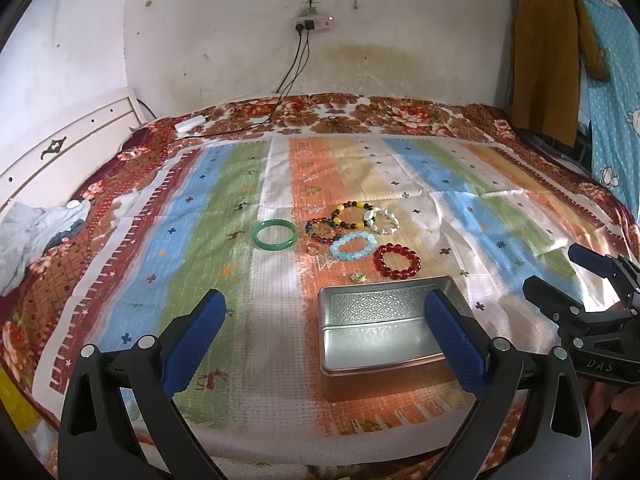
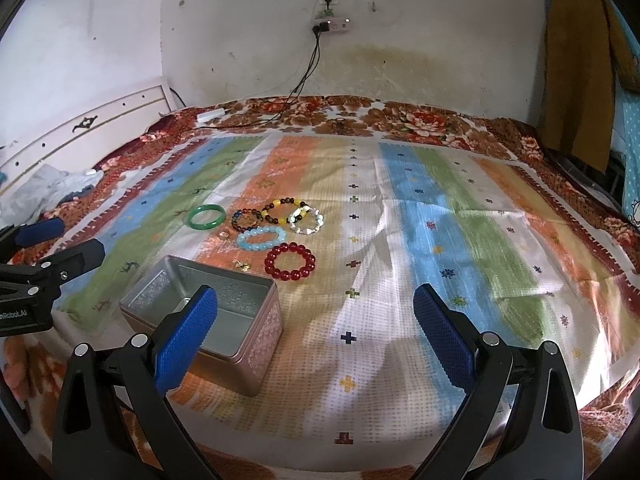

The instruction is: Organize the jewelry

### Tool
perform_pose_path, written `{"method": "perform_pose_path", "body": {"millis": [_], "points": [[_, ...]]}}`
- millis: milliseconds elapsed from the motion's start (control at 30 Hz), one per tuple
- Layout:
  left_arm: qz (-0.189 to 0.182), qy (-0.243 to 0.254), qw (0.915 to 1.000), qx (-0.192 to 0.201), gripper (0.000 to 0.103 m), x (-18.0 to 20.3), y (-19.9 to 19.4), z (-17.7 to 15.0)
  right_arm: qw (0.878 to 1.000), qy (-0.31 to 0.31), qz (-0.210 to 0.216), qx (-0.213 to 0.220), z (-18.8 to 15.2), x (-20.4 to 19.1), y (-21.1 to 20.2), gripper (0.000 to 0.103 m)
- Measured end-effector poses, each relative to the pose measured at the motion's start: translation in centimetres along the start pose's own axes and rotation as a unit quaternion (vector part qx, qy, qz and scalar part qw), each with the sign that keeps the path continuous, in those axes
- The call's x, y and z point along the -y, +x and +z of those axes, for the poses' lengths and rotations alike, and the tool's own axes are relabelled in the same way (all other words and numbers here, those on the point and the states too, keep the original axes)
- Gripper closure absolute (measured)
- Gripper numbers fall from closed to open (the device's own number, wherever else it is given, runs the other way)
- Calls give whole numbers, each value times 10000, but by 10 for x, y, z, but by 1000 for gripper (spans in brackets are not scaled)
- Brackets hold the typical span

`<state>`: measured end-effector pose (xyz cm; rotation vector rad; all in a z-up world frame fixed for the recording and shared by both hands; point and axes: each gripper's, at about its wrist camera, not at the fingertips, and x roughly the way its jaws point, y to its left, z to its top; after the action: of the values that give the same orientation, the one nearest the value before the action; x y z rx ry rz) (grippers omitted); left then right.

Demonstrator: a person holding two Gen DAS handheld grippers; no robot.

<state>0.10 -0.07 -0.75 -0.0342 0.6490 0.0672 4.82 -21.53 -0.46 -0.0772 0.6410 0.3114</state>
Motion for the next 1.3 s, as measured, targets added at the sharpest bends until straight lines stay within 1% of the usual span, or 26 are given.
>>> {"method": "perform_pose_path", "body": {"millis": [800,967,1100,1233,1300], "points": [[62,9,10000,-61,6,-1,1,-3,9999,-91,-20,-141,1,-5,8,3],[101,32,9998,-147,6,-1,5,-6,9997,-34,6,-238,3,-4,13,3],[119,54,9997,-226,6,1,9,-1,9994,8,73,-338,6,-4,18,3],[131,35,9994,-317,6,-1,13,1,9994,37,80,-335,12,-3,20,3],[41,-42,9992,-385,6,-1,16,6,9994,10,90,-339,14,-5,22,3]]}}
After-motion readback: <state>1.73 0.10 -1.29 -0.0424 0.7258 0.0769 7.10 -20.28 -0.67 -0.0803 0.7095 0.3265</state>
